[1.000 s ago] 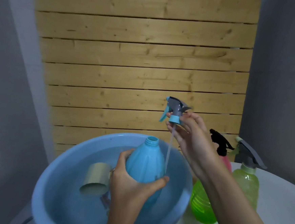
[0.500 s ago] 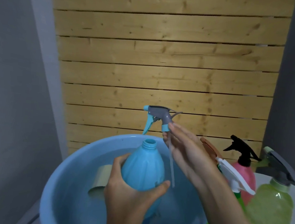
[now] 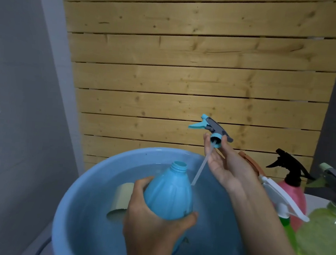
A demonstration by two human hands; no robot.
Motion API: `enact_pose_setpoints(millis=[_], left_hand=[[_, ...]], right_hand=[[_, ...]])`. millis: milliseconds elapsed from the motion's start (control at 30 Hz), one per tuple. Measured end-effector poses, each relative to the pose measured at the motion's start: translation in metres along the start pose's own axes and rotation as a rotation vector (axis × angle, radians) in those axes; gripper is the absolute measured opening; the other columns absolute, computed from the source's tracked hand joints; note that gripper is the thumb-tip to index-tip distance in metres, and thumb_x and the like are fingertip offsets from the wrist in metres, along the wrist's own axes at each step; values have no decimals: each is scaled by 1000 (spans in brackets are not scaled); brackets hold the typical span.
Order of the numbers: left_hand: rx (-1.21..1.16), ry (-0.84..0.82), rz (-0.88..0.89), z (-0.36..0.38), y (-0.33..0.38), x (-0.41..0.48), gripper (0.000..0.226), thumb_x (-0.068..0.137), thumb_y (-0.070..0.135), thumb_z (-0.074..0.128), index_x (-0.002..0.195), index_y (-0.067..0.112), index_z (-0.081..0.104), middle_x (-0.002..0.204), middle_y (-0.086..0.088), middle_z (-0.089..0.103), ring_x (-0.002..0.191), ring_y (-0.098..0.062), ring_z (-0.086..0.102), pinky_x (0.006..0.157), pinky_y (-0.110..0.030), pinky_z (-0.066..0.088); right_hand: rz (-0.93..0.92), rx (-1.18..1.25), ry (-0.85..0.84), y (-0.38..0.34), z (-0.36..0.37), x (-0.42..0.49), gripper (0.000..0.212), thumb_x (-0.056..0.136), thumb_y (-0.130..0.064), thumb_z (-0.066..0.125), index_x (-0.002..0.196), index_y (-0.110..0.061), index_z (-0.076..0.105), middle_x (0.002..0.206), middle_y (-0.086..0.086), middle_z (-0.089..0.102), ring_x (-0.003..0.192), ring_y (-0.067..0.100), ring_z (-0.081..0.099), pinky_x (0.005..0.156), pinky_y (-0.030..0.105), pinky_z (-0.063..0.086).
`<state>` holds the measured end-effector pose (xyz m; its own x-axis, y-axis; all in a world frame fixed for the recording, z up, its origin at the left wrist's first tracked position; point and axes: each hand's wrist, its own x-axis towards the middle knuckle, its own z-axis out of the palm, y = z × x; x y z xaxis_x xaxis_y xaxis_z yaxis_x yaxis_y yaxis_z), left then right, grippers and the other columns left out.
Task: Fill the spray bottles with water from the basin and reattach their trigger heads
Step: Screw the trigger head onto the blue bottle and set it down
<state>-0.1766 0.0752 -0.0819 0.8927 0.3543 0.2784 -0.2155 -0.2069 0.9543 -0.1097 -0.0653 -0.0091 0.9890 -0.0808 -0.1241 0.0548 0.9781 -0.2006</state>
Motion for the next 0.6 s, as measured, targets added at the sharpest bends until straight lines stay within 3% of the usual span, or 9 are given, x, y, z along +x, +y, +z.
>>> enact_pose_setpoints(millis=[133,300,467,600], left_hand=[[31,-2,14,0,1,1,75,27,26,96,89,34,53,82,17,62,78,2,56,59,-8,35],[32,-7,35,0,-1,1,74,24,28,93,85,34,53,78,19,61,80,18,50,58,-1,37],[39,1,67,1,-3,2,75,21,39,85,88,35,52,87,31,56,84,19,49,57,-5,38],[49,-14,75,1,-5,1,74,30,25,95,90,32,53,83,21,58,86,19,48,59,-5,38]], right_hand=[[14,107,29,4,1,1,11,95,-7,54,98,4,52,101,31,60,90,37,64,90,38,53],[29,240,28,5,0,3,9,98,-6,48,100,-1,55,100,32,59,84,40,62,80,41,54],[-17,217,9,7,4,-3,12,97,-7,51,95,5,52,91,30,59,81,37,63,89,37,53],[-67,157,-50,12,8,-9,16,95,-11,54,94,5,53,93,28,60,87,36,65,94,38,51]])
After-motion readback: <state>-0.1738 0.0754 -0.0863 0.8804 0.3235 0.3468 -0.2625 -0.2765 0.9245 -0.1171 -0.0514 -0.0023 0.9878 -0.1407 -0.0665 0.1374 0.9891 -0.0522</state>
